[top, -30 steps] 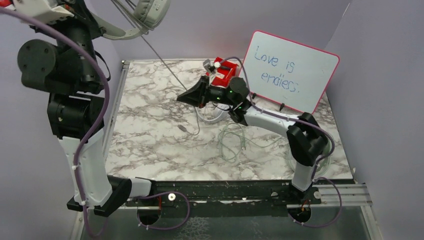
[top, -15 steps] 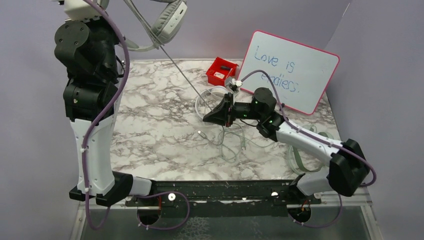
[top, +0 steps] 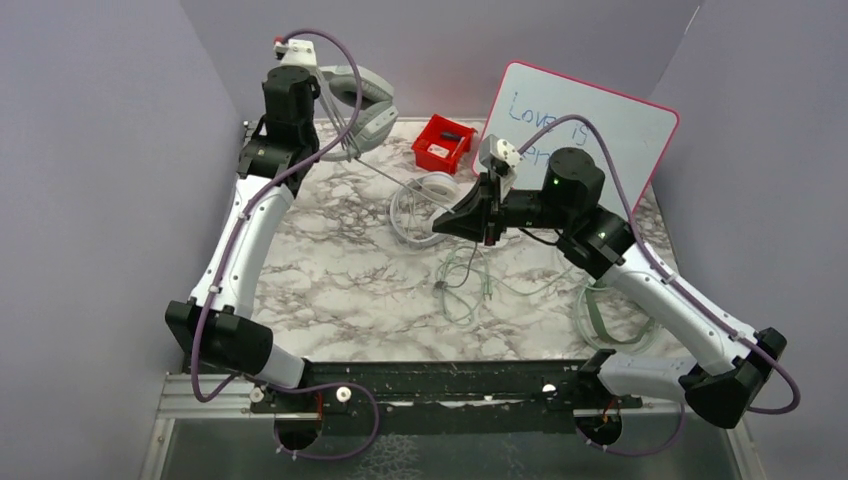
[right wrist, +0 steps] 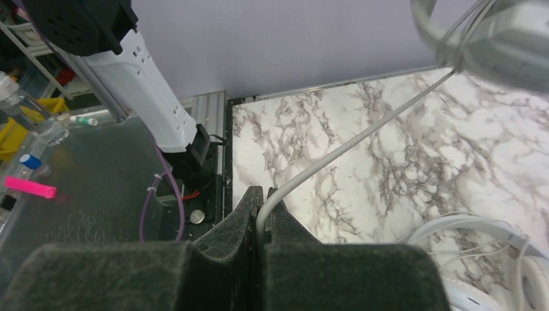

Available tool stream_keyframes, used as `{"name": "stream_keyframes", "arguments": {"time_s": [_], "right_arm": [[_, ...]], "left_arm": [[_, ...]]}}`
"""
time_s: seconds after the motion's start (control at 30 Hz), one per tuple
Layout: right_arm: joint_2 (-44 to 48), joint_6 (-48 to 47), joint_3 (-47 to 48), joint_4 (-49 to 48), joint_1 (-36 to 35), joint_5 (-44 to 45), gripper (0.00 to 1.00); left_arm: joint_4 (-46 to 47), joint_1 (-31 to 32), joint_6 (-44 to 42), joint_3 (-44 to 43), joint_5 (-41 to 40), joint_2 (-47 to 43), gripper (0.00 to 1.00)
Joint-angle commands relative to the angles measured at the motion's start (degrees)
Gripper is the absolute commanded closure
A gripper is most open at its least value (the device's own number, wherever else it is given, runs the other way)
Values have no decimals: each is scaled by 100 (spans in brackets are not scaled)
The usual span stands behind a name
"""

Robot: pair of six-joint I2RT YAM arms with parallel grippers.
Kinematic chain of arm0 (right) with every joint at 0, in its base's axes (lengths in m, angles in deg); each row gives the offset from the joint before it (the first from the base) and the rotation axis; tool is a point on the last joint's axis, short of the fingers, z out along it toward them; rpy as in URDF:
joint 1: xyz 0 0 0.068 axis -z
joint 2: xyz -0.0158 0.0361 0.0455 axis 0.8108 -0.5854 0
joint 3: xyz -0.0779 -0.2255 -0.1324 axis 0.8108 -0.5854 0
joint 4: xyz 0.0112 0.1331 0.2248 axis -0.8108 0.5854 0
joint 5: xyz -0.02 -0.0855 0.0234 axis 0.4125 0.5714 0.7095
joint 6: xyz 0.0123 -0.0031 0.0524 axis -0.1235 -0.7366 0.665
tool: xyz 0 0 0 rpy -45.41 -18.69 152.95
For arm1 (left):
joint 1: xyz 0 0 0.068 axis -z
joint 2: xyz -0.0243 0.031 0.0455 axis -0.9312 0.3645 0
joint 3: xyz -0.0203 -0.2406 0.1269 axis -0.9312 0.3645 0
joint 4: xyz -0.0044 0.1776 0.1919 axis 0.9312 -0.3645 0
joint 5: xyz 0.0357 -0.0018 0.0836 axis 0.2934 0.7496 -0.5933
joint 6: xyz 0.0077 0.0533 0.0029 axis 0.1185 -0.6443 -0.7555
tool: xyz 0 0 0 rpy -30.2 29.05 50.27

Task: Wrap the headphones
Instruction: Wrap the headphones cable around the headphones.

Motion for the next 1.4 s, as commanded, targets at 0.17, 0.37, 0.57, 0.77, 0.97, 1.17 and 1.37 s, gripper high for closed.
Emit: {"name": "stream_keyframes", "arguments": {"time_s": [0.17,0.37,0.57,0.77,0.97,1.17,1.37], "right_arm": [[-162,-1980,2506,2708,-39,1103,100],[-320,-2782,2942,2919,-36,1169,100],[-634,-3929,3486,3484,-40,1602,100],[-521,-4998,3412,3394,-45,1897,100],[-530,-5497,3345,3134,-38,1617,100],[-813,-5396,3371,2682,-40,1669,100],[-1155,-5298,3467,2465,-41,1946,100]], "left_arm": [[690,83,445,1791,-60,-726,100],[227,1074,471,2208,-120,-1141,100],[-68,1666,220,2251,816,-1374,100],[-324,2135,-437,2475,959,-1490,100],[-461,2706,-507,2663,1227,-1725,100],[-430,3324,-561,3093,1418,-2004,100],[-256,3514,-455,3140,1929,-2366,100]]}}
